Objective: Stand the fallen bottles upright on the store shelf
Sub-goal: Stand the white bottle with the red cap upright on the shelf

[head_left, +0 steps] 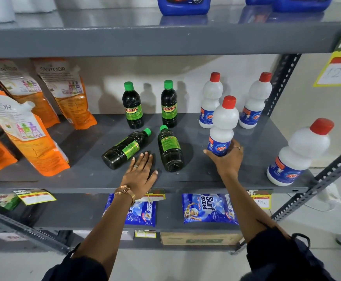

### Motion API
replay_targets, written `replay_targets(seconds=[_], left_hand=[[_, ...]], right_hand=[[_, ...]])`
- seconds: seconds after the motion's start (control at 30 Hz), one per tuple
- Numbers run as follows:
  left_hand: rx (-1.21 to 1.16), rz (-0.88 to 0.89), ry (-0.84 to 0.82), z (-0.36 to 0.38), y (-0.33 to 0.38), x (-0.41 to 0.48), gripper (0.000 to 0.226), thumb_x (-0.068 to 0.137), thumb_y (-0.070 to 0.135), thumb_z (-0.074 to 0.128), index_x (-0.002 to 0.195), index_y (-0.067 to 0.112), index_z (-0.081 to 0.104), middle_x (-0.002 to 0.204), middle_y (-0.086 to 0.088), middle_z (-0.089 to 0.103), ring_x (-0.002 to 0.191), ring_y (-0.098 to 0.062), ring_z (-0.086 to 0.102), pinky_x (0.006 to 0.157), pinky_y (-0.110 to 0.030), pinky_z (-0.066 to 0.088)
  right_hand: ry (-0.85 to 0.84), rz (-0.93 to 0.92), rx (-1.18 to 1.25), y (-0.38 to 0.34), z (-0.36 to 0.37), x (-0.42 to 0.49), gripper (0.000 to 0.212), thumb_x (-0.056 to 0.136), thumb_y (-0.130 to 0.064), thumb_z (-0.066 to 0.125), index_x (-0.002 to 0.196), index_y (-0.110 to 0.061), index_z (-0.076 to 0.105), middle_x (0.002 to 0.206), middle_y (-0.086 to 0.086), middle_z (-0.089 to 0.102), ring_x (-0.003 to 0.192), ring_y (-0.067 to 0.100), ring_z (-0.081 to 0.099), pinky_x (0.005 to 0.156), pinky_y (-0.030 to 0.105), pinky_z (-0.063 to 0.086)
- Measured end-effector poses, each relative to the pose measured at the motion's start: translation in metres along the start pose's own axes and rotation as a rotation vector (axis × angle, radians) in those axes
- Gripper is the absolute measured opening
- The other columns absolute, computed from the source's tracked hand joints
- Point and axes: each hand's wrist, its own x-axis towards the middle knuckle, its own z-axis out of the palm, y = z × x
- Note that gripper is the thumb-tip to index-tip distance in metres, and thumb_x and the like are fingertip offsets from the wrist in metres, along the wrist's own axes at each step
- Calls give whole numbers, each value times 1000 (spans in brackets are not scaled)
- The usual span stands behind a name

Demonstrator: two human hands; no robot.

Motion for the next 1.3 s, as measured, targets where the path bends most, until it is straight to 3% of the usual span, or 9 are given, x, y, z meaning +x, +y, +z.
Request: replay_targets(seconds=[0.13, 0.27, 0.37, 0.53, 0.73, 0.93, 1.1, 1.2, 1.3], left_hand=[[-2, -1, 2, -1, 0, 0, 77, 80, 57, 0, 144, 14, -1, 156, -7, 2, 142, -16, -6, 116, -36, -7], [-9, -4, 17, -1, 1, -2, 78, 80, 57, 1, 144, 14, 1, 156, -7, 4, 142, -16, -6, 116, -36, -7], [-11, -5, 23, -2, 2, -2, 78, 80, 57, 1, 144, 13, 2, 156, -7, 5, 142, -15, -6, 116, -36, -7], [1, -4, 18, 0, 1, -1, 78, 80, 57, 1, 144, 13, 3, 156, -7, 4, 142, -15, -6, 117, -38, -5], [-2, -2, 21, 0, 2, -1, 79, 79, 57, 1, 144, 11, 4, 155, -5, 1, 140, -14, -9, 115, -36, -8], [-13, 10, 34, 1, 1, -1, 77, 82, 56, 5, 144, 9, 7, 153, -6, 2, 139, -15, -7, 115, -37, -5], [-8, 30, 47, 0, 1, -1, 77, 83, 55, 5, 144, 8, 8, 147, 0, -5, 139, -15, -6, 116, -38, -4], [-4, 32, 53, 0, 0, -1, 75, 84, 53, 6, 144, 8, 10, 153, -7, 5, 140, -17, -4, 116, -39, -3], [-26, 22, 55, -1, 1, -1, 75, 84, 52, 8, 143, 7, 13, 154, -12, 13, 141, -19, 0, 116, -40, -1]], right_hand=[[-51, -33, -36, 2, 1, 0, 85, 61, -35, 87, 131, -16, 43, 128, 5, 49, 112, 17, 52, 90, 31, 49], [-90, -22, -34, 7, -5, -2, 69, 69, -24, 84, 127, -12, 50, 125, 9, 61, 107, 23, 62, 86, 27, 49], [-84, -28, -46, 6, -11, -9, 67, 67, -27, 85, 124, -12, 53, 121, 8, 64, 97, 15, 60, 80, 23, 48], [-52, -82, -79, 12, -26, -32, 74, 67, -30, 85, 130, -13, 51, 121, 6, 65, 101, 18, 63, 86, 30, 51], [-13, -115, -79, 20, -45, -67, 65, 66, -32, 84, 122, -18, 55, 104, -12, 61, 91, 9, 62, 76, 16, 46], [-1, -128, -111, 29, -50, -78, 68, 66, -34, 84, 125, -14, 55, 111, -5, 67, 93, 10, 63, 74, 6, 42], [7, -118, -121, 30, -48, -79, 69, 66, -35, 84, 126, -15, 54, 113, -3, 68, 95, 12, 65, 76, 10, 46], [34, -119, -125, 29, -46, -82, 67, 66, -34, 84, 124, -15, 55, 111, -6, 66, 94, 12, 64, 77, 12, 47], [62, -116, -135, 25, -45, -85, 66, 67, -32, 84, 123, -15, 54, 109, -8, 64, 93, 12, 63, 81, 25, 54]])
